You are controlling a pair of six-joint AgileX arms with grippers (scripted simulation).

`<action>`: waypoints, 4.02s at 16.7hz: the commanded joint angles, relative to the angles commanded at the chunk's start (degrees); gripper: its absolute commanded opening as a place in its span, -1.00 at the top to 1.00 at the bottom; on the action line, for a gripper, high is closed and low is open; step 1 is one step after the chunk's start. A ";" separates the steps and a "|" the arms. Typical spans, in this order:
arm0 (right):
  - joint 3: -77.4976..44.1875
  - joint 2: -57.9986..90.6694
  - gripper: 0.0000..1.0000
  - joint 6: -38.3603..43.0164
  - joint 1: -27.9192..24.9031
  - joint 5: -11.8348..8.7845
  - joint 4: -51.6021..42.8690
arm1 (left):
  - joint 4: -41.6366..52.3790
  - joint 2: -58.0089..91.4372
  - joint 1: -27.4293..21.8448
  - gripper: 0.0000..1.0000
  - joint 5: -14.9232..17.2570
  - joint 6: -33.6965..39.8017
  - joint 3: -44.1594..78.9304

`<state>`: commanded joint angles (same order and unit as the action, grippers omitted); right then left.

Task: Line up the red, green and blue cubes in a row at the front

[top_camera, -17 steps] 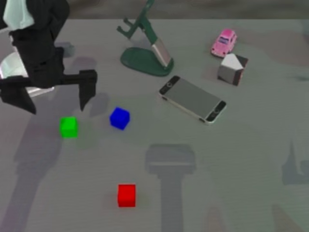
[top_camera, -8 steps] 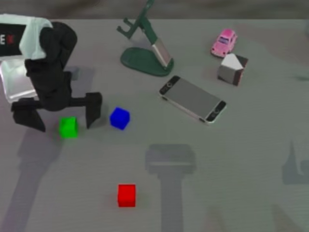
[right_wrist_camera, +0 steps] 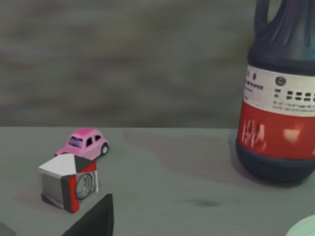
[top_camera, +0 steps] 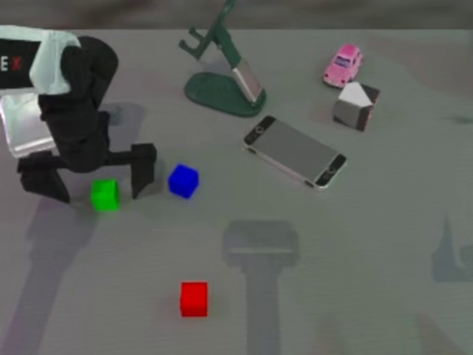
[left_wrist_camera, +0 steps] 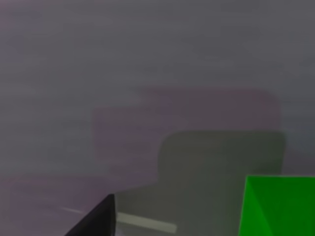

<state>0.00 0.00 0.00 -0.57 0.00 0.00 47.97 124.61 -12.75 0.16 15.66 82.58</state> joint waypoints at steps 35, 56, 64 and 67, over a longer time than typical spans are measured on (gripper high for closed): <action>0.00 0.00 -1.00 0.00 0.00 0.00 0.00 | 14.41 -6.39 0.00 1.00 -0.42 0.60 9.01; 0.00 0.00 -1.00 0.00 0.00 0.00 0.00 | 16.44 -11.05 -38.13 1.00 -1.25 34.98 5.75; 0.00 0.00 -1.00 0.00 0.00 0.00 0.00 | 2.88 -7.25 -38.25 1.00 -1.26 35.14 -3.92; 0.00 0.00 -1.00 0.00 0.00 0.00 0.00 | 2.84 -7.24 -38.25 1.00 -1.26 35.14 -3.95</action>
<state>0.00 0.00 0.00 -0.57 0.00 0.00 50.81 117.37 -51.00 -1.10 50.80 78.63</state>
